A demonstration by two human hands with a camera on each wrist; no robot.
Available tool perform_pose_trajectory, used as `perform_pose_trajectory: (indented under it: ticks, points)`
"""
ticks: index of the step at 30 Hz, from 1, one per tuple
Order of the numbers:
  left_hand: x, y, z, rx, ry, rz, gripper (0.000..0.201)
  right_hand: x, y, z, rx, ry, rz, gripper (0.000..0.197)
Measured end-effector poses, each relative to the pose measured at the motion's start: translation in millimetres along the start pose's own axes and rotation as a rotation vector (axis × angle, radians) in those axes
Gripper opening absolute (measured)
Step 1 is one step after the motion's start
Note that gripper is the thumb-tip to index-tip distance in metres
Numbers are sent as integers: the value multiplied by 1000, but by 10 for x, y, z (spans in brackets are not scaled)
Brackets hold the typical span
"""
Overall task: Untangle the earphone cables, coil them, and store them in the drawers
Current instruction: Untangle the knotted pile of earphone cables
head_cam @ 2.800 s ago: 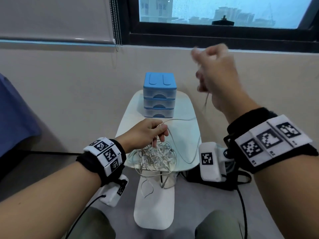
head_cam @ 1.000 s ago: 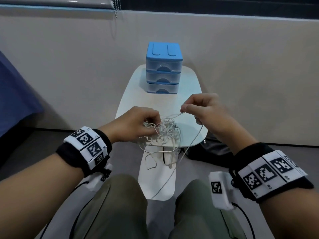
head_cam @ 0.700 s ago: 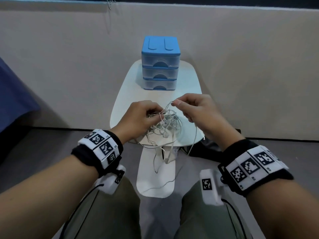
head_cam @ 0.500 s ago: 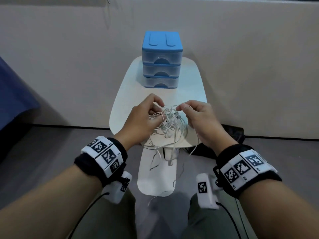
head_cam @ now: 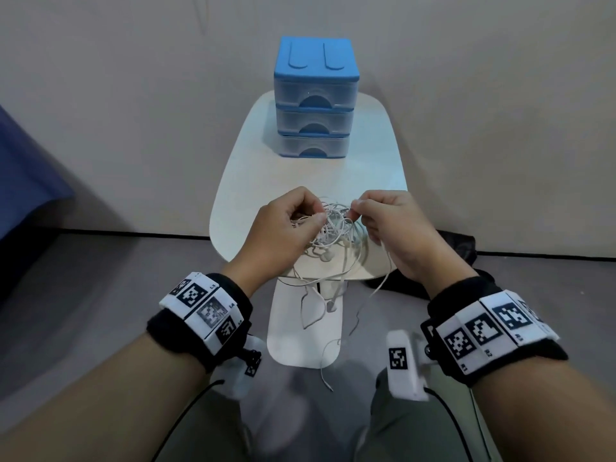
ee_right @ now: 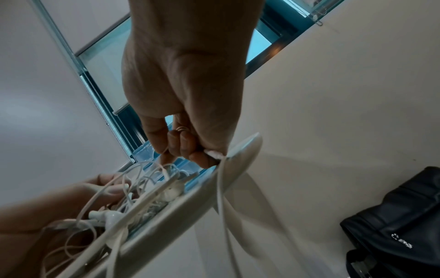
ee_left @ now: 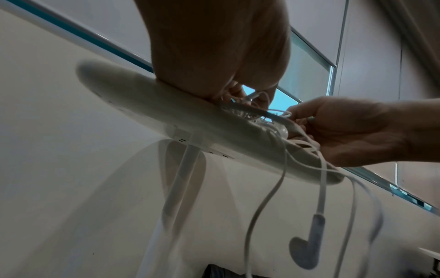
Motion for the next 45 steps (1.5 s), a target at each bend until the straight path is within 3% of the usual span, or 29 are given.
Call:
perform_pose_trajectory:
  ticks: [6,13,18,23,33,35,40,45]
  points:
    - [2,-65,-25,-35,18,-24,8,16,-4,29,41,17,-23,10]
    - [6,-60,-43,-24,6,-37,7,-88,94,82,56,-16,25,11]
    - [-11,-39,-18,-12,-17,-31,10,-154,133,99,62,-48,47,21]
    - [-27,3,-6,7,-31,-23,10,-182,155,147,1,12,57,20]
    - [3,30,-16,27,-104,-34,6,-183,186,154,-106,-109,19,19]
    - [31,20,-22,30,-152,-48,4,-223,156,134,-112,-115,46,15]
    - [27,26,-16,43,-172,-73,6,-296,131,98,-125,-111,127,33]
    - [37,26,-4,70,-182,-60,14,-266,123,80,-192,-66,175,35]
Point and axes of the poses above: each hand's wrist, its own y-axis towards the middle knuckle, its own x-axis out of the back of the hand, z = x × y, the point moved 7 cm from there along y, towards the middle knuckle, and after that the axes turned 12 degrees about x, right-handed, at the moved point
